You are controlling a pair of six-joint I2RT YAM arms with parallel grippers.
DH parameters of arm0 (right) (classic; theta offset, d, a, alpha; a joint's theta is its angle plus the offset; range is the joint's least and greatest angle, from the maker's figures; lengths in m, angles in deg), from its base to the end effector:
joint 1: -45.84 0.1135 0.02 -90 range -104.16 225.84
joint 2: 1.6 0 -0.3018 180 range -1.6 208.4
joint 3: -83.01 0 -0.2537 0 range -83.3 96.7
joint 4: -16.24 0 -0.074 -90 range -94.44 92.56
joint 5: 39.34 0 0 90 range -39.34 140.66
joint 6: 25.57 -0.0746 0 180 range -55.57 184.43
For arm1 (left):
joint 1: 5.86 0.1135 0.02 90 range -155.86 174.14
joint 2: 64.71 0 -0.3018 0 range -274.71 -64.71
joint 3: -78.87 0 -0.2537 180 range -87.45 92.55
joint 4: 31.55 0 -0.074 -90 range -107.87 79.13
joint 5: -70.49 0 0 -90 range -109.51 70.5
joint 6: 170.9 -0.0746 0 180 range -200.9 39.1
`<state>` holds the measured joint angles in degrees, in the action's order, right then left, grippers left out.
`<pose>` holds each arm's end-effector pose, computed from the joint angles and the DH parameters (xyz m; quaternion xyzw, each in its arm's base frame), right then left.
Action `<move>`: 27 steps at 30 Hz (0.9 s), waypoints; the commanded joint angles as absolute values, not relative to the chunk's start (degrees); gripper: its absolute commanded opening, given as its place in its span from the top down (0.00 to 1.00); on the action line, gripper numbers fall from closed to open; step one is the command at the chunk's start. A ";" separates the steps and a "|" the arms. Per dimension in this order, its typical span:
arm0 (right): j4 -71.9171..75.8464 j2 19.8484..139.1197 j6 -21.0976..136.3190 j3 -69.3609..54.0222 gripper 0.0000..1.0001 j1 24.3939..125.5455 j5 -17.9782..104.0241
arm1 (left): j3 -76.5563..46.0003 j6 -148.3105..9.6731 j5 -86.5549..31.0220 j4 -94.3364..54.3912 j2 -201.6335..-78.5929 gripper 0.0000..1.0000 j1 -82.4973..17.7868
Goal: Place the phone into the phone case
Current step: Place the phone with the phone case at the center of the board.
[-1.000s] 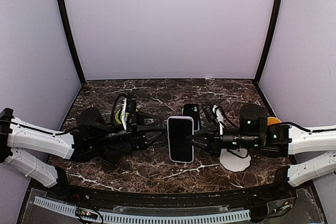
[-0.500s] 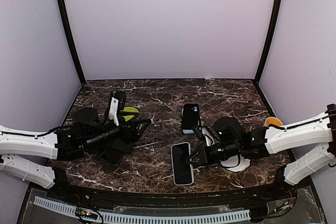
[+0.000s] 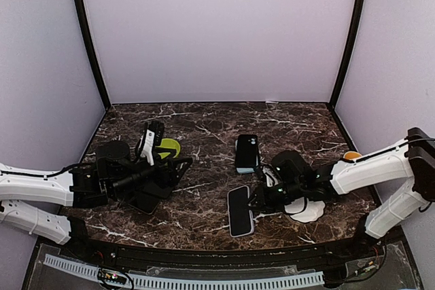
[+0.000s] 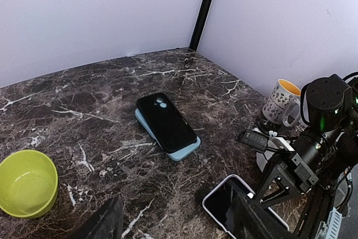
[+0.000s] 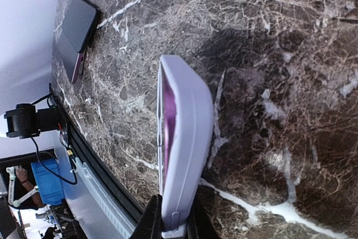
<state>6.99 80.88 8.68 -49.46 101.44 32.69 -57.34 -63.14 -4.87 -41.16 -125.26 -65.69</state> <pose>0.1462 0.2542 0.1663 -0.0596 0.9100 0.3985 0.0979 0.1468 -0.2149 0.2850 0.1883 0.7244 -0.3367 0.5713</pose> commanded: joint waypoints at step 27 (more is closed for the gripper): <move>-25.51 90.64 12.93 -30.43 0.56 110.80 51.86 | -57.18 -65.25 -3.17 -39.80 -123.77 0.31 -65.01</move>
<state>-21.45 90.34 12.31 -33.87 109.83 48.38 -57.34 -64.45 -3.58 -40.87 -125.24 -65.25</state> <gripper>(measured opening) 0.429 0.689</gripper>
